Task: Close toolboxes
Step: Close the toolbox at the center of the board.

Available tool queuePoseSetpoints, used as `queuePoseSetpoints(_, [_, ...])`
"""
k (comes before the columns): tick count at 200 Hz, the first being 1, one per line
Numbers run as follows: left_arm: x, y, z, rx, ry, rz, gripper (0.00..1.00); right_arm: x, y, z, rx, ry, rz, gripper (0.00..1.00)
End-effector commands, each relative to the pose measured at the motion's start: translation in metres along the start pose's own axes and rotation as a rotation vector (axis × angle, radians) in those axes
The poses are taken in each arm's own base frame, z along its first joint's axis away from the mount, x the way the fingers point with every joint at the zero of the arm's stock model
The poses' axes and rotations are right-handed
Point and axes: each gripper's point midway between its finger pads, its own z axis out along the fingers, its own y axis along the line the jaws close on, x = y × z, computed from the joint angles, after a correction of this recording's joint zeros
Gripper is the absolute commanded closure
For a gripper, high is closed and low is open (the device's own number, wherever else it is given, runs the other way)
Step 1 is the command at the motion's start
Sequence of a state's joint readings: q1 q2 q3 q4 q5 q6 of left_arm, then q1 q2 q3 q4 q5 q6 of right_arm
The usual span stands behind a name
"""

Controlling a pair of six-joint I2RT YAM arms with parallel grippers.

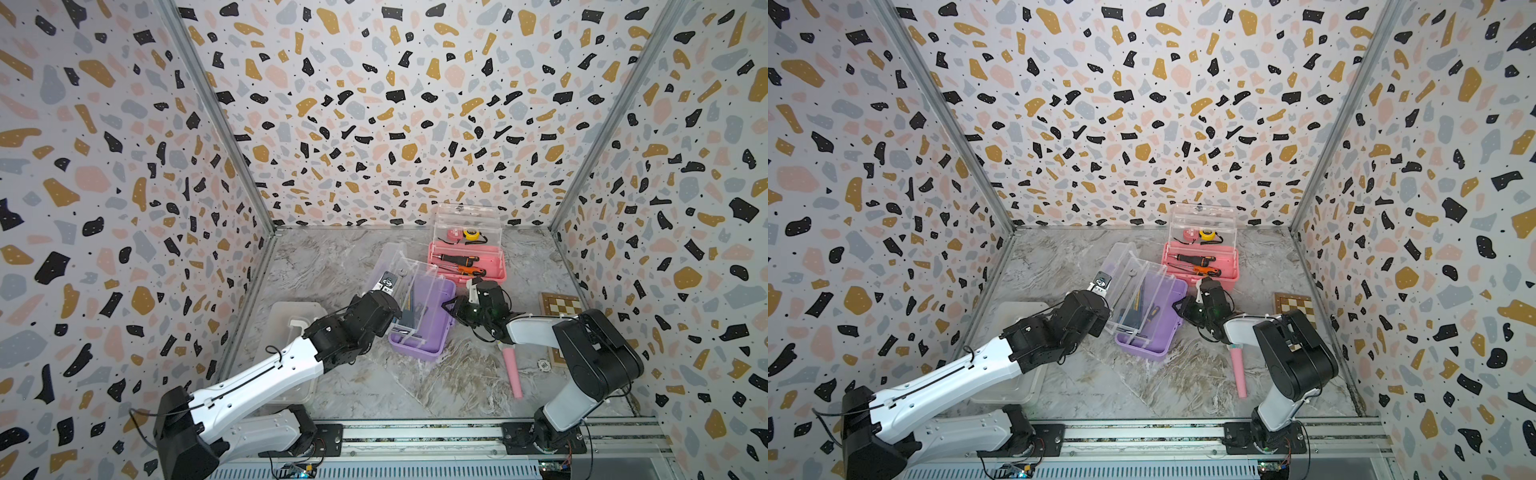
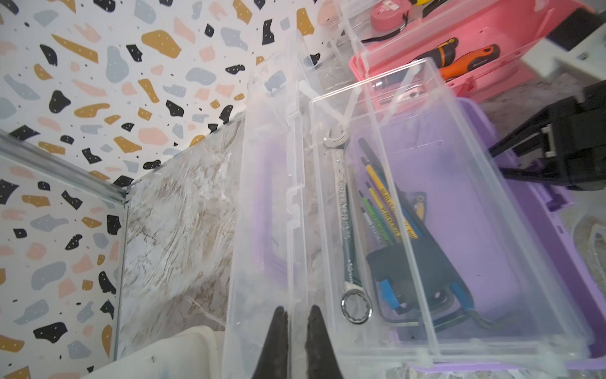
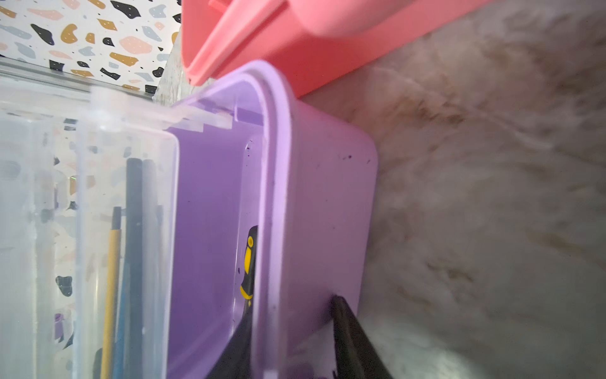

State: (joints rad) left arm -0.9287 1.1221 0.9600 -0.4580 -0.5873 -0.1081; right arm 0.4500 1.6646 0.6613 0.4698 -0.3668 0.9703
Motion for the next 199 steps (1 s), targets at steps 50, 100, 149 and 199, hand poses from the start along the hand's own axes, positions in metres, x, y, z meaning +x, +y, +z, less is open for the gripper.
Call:
queuePoseSetpoints(50, [-0.01,-0.073,-0.009,0.309,-0.055,0.031,0.75,0.032,0.033,0.007,-0.115,0.129,-0.052,0.63])
queuePoseSetpoints(100, [-0.005,-0.081,-0.013,0.365,-0.031,-0.032,0.26,0.029,0.022,-0.009,-0.03,0.092,-0.059,0.58])
queuePoseSetpoints(149, [-0.015,-0.076,-0.019,0.366,-0.049,-0.116,0.01,0.027,0.018,-0.029,0.006,0.072,-0.071,0.53])
queuePoseSetpoints(199, [-0.028,-0.084,-0.024,0.419,-0.059,-0.172,0.01,0.022,0.014,-0.052,0.05,0.047,-0.134,0.51])
